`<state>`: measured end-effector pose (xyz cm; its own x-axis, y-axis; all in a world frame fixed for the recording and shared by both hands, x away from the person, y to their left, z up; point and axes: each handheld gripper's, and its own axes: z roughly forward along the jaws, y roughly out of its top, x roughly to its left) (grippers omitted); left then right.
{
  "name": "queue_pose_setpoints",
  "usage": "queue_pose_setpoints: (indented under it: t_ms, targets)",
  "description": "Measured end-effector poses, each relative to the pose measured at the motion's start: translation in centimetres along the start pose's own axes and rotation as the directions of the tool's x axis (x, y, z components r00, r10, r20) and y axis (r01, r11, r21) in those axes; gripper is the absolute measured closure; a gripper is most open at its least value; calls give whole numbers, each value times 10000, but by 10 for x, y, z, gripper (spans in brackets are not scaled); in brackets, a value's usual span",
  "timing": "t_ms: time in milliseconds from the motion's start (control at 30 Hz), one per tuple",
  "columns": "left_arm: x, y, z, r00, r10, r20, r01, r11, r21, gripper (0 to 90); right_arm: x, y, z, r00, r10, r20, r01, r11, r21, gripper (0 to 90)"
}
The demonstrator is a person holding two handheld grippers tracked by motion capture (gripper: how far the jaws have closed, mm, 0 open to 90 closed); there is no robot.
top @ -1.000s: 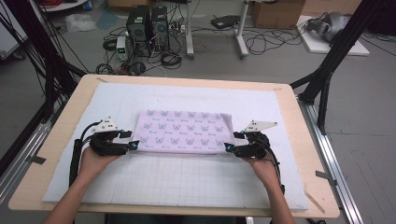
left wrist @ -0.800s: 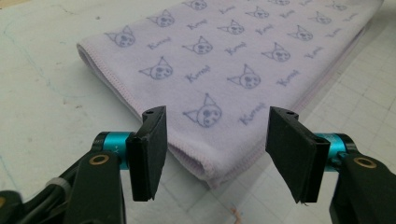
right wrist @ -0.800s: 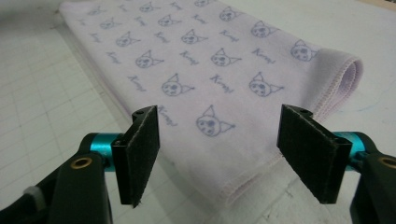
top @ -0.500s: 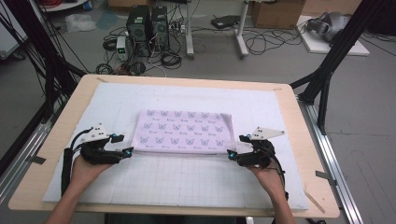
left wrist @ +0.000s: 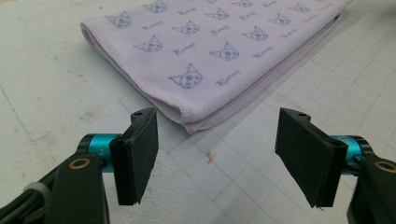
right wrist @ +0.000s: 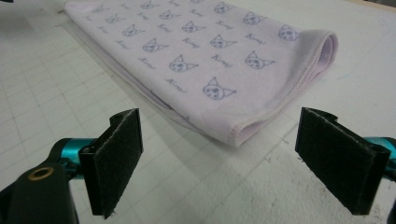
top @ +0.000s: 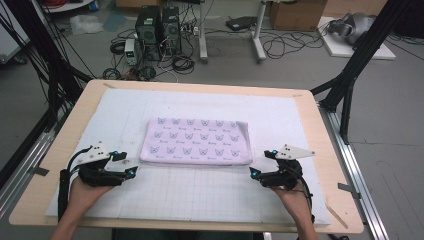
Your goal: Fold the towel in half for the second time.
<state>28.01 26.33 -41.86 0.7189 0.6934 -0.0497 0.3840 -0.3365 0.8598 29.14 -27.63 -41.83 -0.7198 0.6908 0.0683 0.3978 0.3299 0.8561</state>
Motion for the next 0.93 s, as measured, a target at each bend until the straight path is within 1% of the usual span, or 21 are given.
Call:
queue_pose_setpoints:
  t_ms: [100,167,233,333,500,600,700,833,933]
  targets:
    - [0,-1,-2,9999,-121,-33,121,9999,-91,294,2,-4,-4,10000,11,16,-11,10000,-90,138]
    - [-2,-2,-3,9999,-131,-39,131,9999,-99,293,4,-7,-6,10000,26,13,-26,9999,-100,135]
    - [-3,-2,-4,10000,-73,-41,72,9999,-114,292,4,-9,-8,10000,-13,43,14,10000,-97,134]
    - [-6,-4,-6,10000,-21,-74,20,9999,-106,292,6,-10,-12,10000,72,51,-71,9998,-162,130]
    - [-9,-7,-10,9998,-20,-176,19,10000,-72,292,8,-14,-17,10000,25,81,-23,9996,-276,128]
    - [-11,-9,-11,9998,34,-197,-35,10000,-36,292,10,-16,-21,9999,110,77,-108,9996,-277,127]
    - [-12,-10,-12,9998,29,-199,-30,10000,-28,293,10,-19,-24,9998,100,152,-95,9994,-332,127]
    - [-12,-11,-11,9998,-6,-184,5,10000,-20,293,12,-24,-25,9998,183,90,-182,9997,-165,126]
    - [-12,-10,-10,9999,6,-166,-8,10000,-62,293,10,-26,-25,9997,241,76,-239,9995,-187,126]
